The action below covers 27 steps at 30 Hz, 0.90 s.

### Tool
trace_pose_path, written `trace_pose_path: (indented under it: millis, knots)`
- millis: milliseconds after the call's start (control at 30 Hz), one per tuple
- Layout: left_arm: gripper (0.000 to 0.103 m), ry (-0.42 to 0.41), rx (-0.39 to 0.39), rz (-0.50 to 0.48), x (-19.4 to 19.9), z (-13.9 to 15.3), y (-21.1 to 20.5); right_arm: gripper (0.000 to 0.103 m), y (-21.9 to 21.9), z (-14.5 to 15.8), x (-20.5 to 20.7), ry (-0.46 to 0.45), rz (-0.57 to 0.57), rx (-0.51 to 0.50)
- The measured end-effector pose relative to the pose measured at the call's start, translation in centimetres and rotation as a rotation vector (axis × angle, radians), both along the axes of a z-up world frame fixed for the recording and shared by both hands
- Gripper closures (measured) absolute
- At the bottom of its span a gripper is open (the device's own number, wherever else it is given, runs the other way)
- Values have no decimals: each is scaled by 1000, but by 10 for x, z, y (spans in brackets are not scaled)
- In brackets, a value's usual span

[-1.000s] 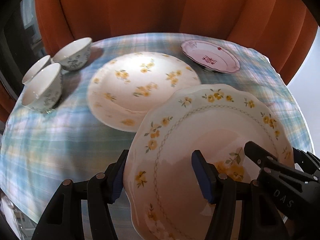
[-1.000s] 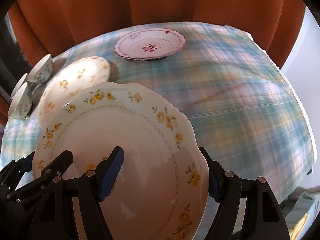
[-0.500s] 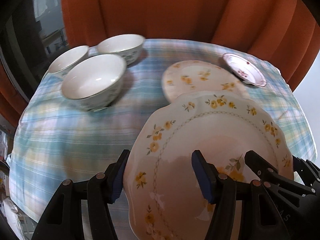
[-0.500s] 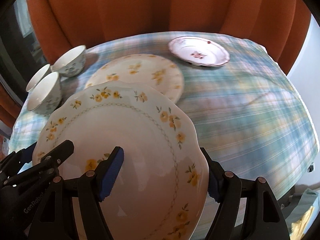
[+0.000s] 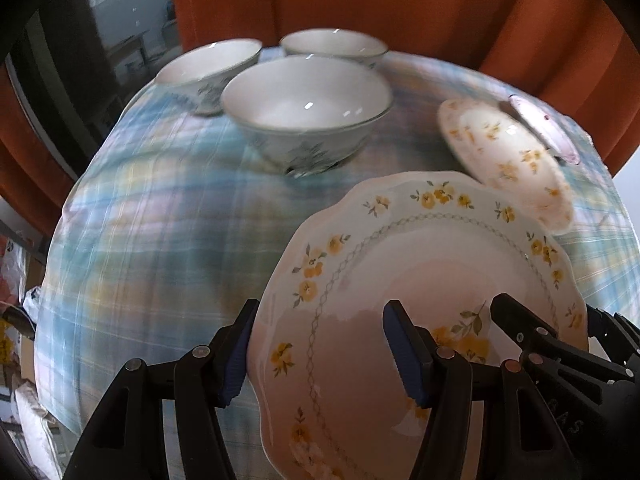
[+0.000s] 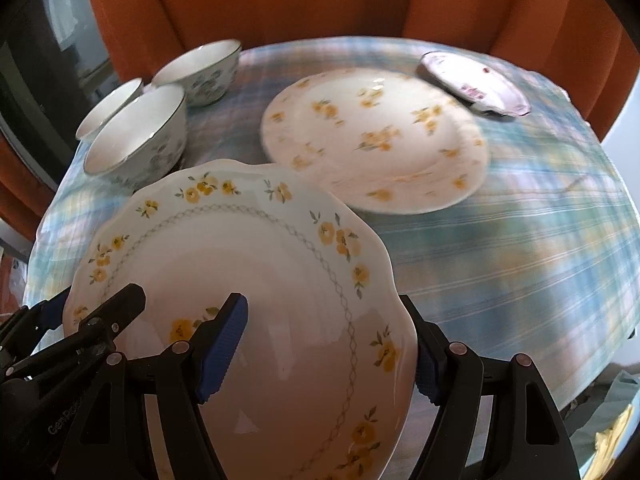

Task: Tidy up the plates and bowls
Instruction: 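Carry the large plate toward the bowls, set it down, open right tool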

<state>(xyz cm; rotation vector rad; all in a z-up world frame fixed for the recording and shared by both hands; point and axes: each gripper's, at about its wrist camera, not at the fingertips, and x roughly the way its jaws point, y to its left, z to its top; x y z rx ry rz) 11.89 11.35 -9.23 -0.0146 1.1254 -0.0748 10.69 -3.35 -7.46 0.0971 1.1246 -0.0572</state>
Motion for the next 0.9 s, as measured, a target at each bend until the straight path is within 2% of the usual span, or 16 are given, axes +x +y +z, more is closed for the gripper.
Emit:
trace_pose_path:
  millis: [167, 300, 533, 600, 667, 900]
  knots:
    - [40, 53, 13, 6, 5, -15, 11, 27, 15, -13, 7, 31, 11, 9]
    - [41, 36, 31, -14, 5, -15, 10, 27, 18, -22, 13, 58, -8, -2]
    - [37, 61, 45, -17, 9, -17, 9, 26, 16, -26, 17, 82, -17, -2]
    - [31, 84, 34, 8, 9, -18, 14, 26, 18, -23, 18, 86, 4, -29]
    - [27, 111, 16, 31, 9, -17, 19, 25, 15, -19, 18, 91, 17, -5]
    - [24, 77, -31, 39, 5, 14, 17, 25, 9, 13, 16, 54, 22, 7]
